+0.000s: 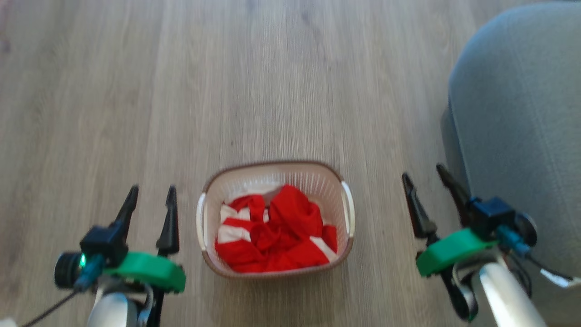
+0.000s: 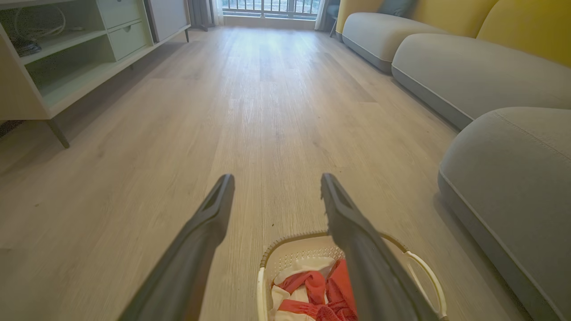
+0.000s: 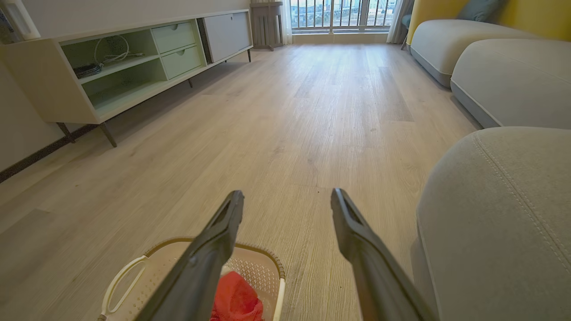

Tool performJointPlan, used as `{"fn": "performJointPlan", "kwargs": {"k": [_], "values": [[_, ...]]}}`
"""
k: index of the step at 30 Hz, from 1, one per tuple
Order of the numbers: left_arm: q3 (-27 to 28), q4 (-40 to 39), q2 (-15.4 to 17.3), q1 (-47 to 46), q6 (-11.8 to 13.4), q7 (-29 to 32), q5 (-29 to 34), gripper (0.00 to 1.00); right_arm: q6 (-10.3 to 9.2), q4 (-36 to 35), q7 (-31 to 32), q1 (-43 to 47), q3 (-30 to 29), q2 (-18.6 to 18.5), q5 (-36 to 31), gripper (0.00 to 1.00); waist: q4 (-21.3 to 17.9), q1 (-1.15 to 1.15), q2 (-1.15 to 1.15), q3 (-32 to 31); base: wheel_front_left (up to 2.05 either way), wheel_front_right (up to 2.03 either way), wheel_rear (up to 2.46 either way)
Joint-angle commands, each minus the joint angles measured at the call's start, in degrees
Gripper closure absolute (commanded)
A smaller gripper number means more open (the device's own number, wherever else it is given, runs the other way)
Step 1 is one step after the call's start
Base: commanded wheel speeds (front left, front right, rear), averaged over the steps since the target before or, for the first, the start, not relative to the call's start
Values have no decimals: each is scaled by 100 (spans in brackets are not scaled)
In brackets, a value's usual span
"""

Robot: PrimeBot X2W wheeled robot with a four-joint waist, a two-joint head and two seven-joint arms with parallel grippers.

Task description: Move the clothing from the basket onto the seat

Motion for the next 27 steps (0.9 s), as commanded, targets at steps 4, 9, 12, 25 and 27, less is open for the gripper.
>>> {"fn": "performJointPlan", "kwargs": {"k": [4,9,12,25,27], "values": [[-40,-113,71,-633,-102,-72,-98,0,22,-338,-62,-521,21,-15,-117,0,-35,0,0,800,0,0,0],[-467,196,71,-1182,-185,-72,-99,0,22,-503,-62,-926,-95,-4,-170,0,-96,0,0,1607,0,0,0],[-782,530,71,-1622,-226,-72,-130,0,22,-591,-62,-1175,-144,-7,-202,0,-133,0,0,2093,0,0,0],[-2220,3325,71,-4113,-22,203,-1546,0,22,-983,-62,-2014,-136,76,-260,0,-548,0,0,3680,0,0,0],[-2431,3677,71,-4401,100,353,-1781,0,22,-1004,-62,-2048,-145,92,-249,0,-616,0,0,3789,0,0,0]]}}
